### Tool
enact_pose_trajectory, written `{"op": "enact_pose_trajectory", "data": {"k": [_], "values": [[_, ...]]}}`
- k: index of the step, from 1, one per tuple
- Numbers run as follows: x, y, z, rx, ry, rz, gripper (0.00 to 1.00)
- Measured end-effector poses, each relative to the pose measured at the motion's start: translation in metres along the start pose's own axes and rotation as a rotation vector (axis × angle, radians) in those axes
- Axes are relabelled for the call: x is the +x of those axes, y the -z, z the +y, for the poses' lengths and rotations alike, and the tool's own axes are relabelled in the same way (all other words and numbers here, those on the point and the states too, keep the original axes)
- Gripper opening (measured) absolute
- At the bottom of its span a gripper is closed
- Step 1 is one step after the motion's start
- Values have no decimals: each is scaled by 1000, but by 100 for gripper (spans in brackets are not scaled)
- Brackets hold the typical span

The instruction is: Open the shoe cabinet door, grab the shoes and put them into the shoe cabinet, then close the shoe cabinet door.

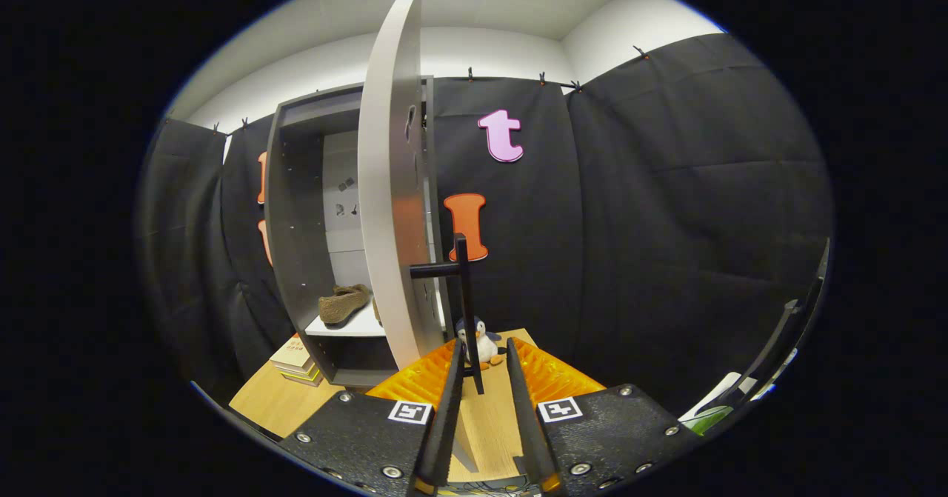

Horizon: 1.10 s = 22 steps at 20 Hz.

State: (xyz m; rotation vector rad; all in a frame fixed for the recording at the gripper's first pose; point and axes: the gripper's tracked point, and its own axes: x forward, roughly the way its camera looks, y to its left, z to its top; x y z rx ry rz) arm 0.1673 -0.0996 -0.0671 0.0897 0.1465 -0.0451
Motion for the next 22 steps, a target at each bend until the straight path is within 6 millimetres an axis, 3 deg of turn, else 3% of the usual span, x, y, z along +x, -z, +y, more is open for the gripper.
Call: {"op": "enact_pose_trajectory", "data": {"k": [9,15,22], "values": [[-2,3,71,-10,-231,-17,39],[6,2,105,-13,-322,-19,39],[22,7,169,12,-470,-17,42]]}}
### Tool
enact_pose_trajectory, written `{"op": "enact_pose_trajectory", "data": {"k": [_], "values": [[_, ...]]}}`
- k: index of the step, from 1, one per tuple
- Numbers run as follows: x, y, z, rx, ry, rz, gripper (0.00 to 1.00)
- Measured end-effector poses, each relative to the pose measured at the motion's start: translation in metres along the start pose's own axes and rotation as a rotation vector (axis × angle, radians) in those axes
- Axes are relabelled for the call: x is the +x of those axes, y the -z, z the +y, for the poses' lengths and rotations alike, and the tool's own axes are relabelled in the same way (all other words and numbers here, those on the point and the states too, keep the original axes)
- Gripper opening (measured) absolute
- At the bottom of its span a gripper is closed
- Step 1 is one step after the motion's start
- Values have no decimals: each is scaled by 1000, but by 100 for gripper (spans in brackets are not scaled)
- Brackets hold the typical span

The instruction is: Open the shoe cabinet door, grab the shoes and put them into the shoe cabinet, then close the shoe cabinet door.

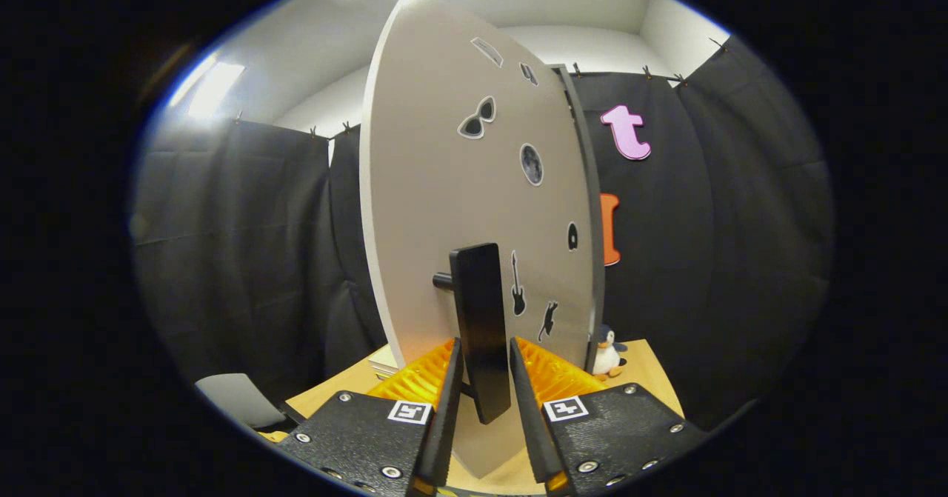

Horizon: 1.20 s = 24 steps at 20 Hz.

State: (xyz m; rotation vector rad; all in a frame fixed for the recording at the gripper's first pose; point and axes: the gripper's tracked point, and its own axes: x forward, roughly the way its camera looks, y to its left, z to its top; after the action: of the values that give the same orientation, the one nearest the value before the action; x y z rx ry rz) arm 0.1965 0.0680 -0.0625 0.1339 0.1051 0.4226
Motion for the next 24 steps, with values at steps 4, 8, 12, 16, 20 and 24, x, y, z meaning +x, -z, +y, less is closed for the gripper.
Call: {"op": "enact_pose_trajectory", "data": {"k": [4,8,12,16,20,24], "values": [[31,1,27,-4,-51,-7,46],[68,5,57,-6,-92,4,52],[110,4,84,-9,-119,-5,52],[147,3,101,-24,-85,-19,54],[160,3,104,-36,-11,-18,57],[173,2,104,-20,56,-21,60]]}}
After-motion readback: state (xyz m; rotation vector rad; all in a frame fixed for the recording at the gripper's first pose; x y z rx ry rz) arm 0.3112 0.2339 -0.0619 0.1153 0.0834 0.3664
